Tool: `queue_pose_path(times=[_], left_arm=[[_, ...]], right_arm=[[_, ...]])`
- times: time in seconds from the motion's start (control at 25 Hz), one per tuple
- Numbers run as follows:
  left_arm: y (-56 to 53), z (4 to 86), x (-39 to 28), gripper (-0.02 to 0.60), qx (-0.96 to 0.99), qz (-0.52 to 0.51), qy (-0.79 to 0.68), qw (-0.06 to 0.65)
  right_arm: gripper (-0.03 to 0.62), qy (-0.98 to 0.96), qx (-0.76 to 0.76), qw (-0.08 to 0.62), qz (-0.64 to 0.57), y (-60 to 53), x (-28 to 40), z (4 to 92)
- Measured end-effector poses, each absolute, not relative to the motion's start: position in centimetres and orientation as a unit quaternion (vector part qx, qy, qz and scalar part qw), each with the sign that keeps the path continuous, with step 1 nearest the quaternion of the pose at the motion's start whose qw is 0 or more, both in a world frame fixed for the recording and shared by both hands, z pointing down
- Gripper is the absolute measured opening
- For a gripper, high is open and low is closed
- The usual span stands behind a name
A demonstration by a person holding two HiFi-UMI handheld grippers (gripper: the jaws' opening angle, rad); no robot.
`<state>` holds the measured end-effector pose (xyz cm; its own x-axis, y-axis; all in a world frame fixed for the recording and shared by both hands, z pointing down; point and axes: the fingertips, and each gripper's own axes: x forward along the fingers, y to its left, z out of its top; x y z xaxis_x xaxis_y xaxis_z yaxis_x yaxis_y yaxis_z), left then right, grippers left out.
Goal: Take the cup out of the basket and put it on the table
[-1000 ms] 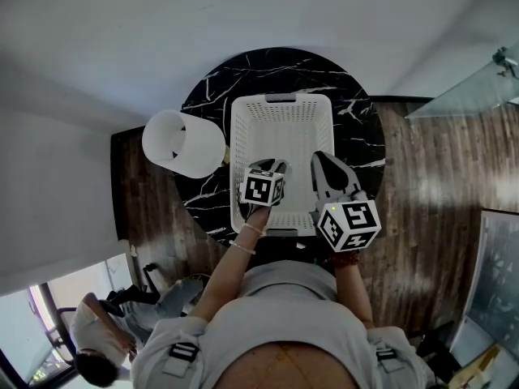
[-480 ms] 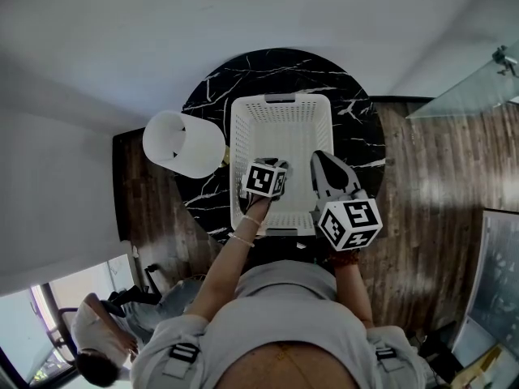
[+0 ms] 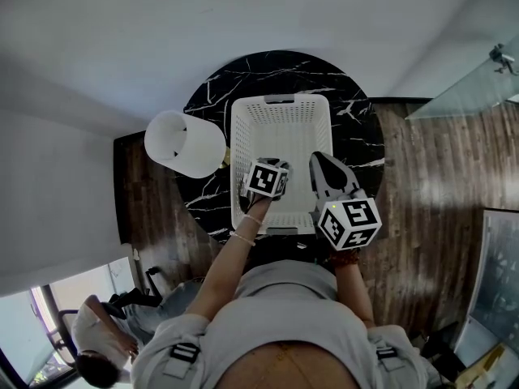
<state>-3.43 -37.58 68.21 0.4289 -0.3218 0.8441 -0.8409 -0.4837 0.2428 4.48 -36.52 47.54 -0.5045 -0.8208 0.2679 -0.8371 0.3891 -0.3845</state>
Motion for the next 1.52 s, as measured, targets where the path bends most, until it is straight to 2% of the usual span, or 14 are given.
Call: queue_pose_path(times=[0.32,0.56,1.52], left_arm=[[-37.2,68.1,-3.7,0.084,0.770,0.373,-0.382,0.350],[-36.9,68.2,-3.8,0.063,0.764,0.318,-0.393,0.401],[-38.0,65.3,-3.7,0.060,0.778,0.233,-0.402,0.423]], right_arm=[[0.012,-0.831,0.503,0.009,0.238,-36.3,5.2,47.0],[0.012,-0.830,0.505,0.009,0.237,-36.2,5.3,46.9],[0.012,-0.830,0.506,0.011,0.233,-36.0,5.3,46.6]])
